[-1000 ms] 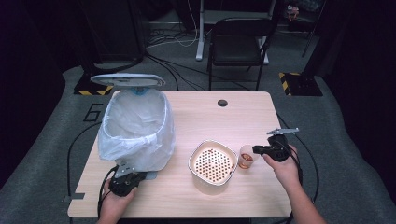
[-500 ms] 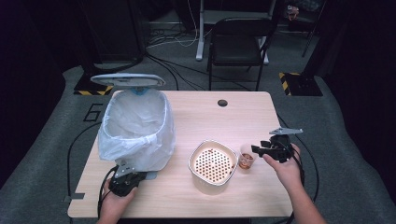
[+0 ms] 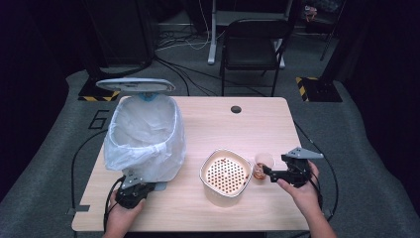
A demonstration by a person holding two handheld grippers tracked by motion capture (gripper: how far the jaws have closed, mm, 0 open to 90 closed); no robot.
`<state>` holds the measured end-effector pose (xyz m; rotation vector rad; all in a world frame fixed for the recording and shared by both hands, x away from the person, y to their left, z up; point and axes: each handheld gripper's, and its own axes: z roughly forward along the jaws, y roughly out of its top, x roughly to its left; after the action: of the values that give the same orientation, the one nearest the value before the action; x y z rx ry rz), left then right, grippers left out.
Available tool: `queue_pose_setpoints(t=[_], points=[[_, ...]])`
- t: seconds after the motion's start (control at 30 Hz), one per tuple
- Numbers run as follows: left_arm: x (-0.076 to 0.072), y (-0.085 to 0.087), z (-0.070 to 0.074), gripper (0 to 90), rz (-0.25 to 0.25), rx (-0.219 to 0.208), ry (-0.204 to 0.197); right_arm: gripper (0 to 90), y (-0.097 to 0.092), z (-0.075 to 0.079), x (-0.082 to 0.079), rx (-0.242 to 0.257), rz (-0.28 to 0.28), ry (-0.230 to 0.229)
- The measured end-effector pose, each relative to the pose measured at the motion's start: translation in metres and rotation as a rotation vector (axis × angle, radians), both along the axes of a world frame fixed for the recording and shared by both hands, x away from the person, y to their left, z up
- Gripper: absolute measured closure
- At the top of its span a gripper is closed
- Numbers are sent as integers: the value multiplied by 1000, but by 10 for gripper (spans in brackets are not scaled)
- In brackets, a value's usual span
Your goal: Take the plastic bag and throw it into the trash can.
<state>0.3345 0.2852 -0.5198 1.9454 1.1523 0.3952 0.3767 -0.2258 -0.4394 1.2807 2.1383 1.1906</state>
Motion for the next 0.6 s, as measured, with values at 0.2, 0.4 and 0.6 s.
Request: queue_pose_setpoints(t=[0.2,0.4,0.6], points=[[0,0,0,900,-2,1,0,60,3,-17,-4,-1,12,15],[0,0,0,900,-2,1,0,68,9,-32,4,-19,5,28],[0,0,0,900,-2,-3,2,136,15,-43,14,-12,8,37]])
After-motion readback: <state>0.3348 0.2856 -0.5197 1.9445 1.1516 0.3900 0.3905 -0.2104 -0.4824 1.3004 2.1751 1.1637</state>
